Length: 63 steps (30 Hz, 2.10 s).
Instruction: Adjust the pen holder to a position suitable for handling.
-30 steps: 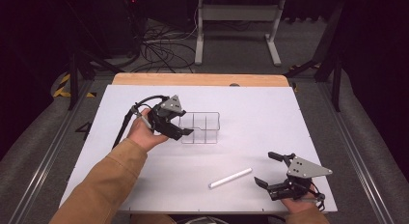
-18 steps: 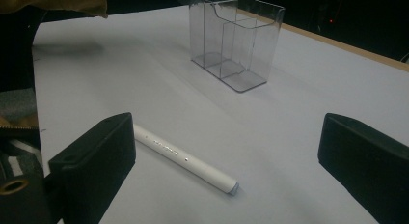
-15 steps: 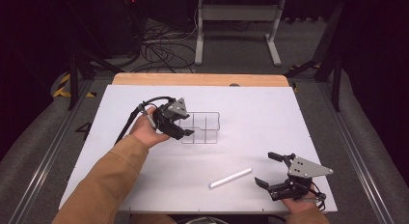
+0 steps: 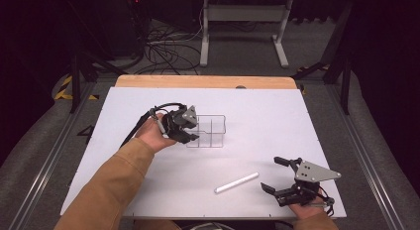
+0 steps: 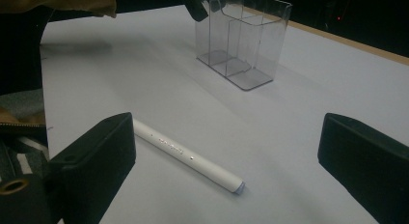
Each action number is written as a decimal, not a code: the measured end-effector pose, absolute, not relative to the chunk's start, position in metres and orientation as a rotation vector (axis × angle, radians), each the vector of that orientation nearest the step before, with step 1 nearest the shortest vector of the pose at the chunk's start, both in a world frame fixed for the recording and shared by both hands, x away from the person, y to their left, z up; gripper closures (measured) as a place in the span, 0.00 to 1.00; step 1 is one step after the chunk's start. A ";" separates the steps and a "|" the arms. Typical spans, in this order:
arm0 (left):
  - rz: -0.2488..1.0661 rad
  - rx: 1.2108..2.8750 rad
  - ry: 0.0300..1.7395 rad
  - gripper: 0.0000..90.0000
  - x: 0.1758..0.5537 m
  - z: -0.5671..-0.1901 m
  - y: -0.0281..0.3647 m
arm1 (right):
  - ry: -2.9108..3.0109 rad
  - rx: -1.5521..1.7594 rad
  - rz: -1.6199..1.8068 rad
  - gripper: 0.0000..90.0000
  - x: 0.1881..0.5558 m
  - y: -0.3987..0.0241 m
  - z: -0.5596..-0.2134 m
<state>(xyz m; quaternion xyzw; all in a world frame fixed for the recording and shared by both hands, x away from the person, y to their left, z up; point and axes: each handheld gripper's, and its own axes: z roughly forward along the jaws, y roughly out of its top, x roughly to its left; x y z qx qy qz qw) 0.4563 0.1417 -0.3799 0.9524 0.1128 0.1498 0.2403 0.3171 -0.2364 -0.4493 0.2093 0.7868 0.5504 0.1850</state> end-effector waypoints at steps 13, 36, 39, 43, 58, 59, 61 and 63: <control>0.433 2.680 0.273 0.74 0.456 -0.387 0.133 | 2.225 0.599 1.561 0.07 0.318 -0.237 -0.450; 0.298 2.617 0.118 0.96 0.431 -0.364 0.142 | 2.231 0.591 1.556 0.07 0.318 -0.237 -0.451; 0.255 2.626 0.062 0.96 0.423 -0.361 0.142 | 2.231 0.593 1.560 0.07 0.318 -0.236 -0.451; 0.209 2.647 -0.002 0.96 0.413 -0.361 0.140 | 2.229 0.587 1.558 0.07 0.318 -0.236 -0.451; 0.074 2.652 -0.096 0.96 0.410 -0.376 0.146 | 2.235 0.585 1.554 0.07 0.318 -0.235 -0.451; 0.081 2.651 -0.100 0.96 0.410 -0.377 0.147 | 2.236 0.587 1.554 0.07 0.318 -0.235 -0.451; 0.085 2.650 -0.104 0.96 0.409 -0.378 0.148 | 2.237 0.587 1.554 0.07 0.318 -0.235 -0.451; 0.102 2.647 -0.115 0.96 0.409 -0.379 0.149 | 2.237 0.587 1.557 0.07 0.318 -0.235 -0.451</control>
